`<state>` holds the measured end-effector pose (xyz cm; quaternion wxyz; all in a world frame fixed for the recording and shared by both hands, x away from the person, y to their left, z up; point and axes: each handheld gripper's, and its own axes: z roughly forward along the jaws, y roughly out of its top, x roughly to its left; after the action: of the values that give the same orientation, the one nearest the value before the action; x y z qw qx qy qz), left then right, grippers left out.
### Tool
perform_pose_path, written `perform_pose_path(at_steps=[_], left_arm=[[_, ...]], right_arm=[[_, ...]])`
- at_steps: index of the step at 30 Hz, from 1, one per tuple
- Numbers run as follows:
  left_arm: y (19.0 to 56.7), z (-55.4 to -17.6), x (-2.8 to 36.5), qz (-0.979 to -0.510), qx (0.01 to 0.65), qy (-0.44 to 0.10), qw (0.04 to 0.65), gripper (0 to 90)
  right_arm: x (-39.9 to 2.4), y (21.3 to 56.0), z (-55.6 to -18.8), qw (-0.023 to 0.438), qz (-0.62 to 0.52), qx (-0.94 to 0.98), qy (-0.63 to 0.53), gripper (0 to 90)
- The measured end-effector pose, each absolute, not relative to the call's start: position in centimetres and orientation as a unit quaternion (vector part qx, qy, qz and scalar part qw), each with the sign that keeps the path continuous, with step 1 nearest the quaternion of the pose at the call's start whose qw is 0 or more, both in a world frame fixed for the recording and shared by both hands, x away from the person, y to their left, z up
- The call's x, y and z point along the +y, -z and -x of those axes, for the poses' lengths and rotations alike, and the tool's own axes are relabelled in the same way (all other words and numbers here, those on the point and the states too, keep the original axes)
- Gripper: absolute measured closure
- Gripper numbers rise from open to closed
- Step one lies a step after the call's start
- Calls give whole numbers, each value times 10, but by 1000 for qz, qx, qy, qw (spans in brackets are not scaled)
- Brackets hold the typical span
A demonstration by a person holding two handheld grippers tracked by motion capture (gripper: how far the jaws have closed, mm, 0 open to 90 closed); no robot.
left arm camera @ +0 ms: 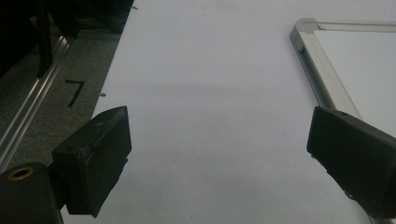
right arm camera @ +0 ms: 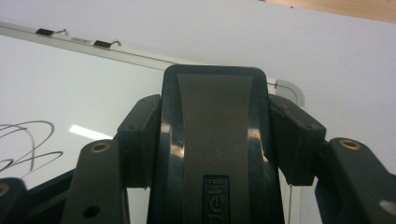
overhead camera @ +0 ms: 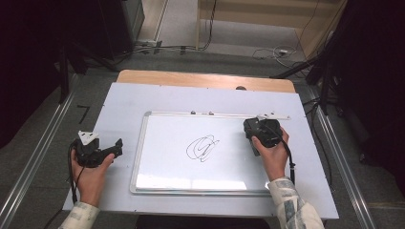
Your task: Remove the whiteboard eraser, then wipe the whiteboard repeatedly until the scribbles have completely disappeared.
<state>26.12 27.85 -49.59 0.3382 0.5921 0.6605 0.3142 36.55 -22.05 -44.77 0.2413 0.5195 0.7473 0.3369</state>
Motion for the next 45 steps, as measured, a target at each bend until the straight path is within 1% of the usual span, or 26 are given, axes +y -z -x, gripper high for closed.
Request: perform_pose_path(at_steps=[19, 45], left_arm=[[496, -261, 278, -593, 660, -314, 338, 78], [497, -262, 276, -598, 656, -314, 337, 78]], right_arm=[[-219, 450, -356, 232, -512, 753, -343, 385], [-177, 459, -360, 209, -474, 780, -352, 385]])
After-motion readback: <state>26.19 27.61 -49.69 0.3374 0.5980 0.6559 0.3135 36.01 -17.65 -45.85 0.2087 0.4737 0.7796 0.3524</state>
